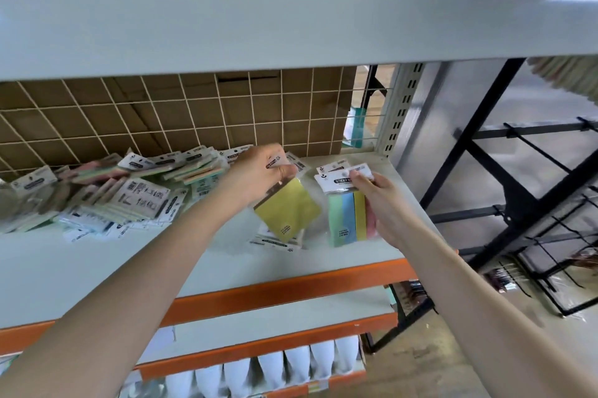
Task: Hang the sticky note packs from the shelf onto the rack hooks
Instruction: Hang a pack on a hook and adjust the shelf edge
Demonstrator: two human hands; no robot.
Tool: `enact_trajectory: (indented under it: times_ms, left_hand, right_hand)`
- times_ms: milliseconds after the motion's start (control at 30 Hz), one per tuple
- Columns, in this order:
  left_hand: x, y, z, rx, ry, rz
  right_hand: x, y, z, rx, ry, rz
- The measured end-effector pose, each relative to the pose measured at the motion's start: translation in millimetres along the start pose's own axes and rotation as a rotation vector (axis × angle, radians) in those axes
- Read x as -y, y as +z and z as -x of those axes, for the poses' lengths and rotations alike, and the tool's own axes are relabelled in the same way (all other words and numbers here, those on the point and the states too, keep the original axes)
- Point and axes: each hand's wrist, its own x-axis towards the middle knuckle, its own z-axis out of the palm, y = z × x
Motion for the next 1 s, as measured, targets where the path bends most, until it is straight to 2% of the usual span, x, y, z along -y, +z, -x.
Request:
enact_trajectory:
  times_ms: [133, 300, 467, 600, 733, 1000]
  left_hand:
    - [-34.8, 15.9, 2.1, 0.111, 0.049, 0.066]
    - [-95.6, 40.6, 15.4, 0.209, 0.173, 0.176]
    - [-164.2, 78.5, 31.7, 0.257, 0.202, 0.249]
    - [-218.3, 116.4, 50.3, 0.304, 0.148, 0.333]
    - [-269.5, 150.1, 70.5, 0.334, 0.172, 0.405]
    - [-368.7, 232.9, 105.5, 0.208, 0.271, 0.567]
  right_hand:
    - [15.2, -11.0, 28.0, 0.040, -0.207, 0.166]
    - [25.9, -46.5, 59.9, 0.054, -0.337, 0.378]
    - [31.7, -111.7, 91.0, 0.015, -0.395, 0.401]
    - [31.0, -174.4, 120.6, -0.091, -0.405, 0.383]
    - [26.9, -241.0, 155.3, -0.239, -0.453, 0.322]
    - [31.7, -361.8, 208.7, -0.437, -0.543, 0.249]
